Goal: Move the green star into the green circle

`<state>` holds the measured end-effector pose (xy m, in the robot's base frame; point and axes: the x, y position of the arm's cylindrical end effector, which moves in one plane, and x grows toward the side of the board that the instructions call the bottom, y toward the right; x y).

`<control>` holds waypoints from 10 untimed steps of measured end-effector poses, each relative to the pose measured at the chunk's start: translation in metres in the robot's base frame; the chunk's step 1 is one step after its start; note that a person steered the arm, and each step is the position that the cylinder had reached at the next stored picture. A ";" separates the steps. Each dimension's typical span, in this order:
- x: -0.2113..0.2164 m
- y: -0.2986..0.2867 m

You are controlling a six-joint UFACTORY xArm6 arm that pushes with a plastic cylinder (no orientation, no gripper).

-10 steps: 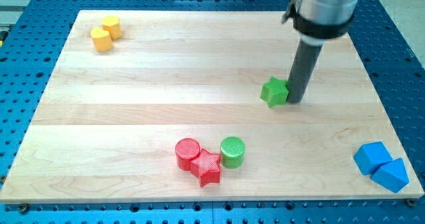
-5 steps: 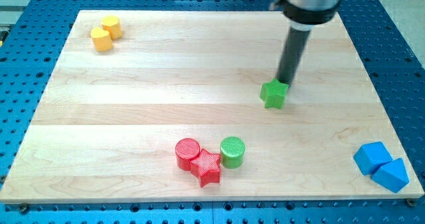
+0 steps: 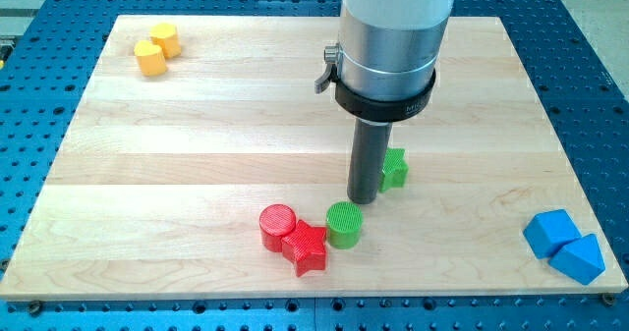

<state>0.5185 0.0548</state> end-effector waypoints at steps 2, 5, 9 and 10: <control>-0.069 -0.023; -0.026 0.008; -0.063 0.064; -0.023 0.051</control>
<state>0.4959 0.1060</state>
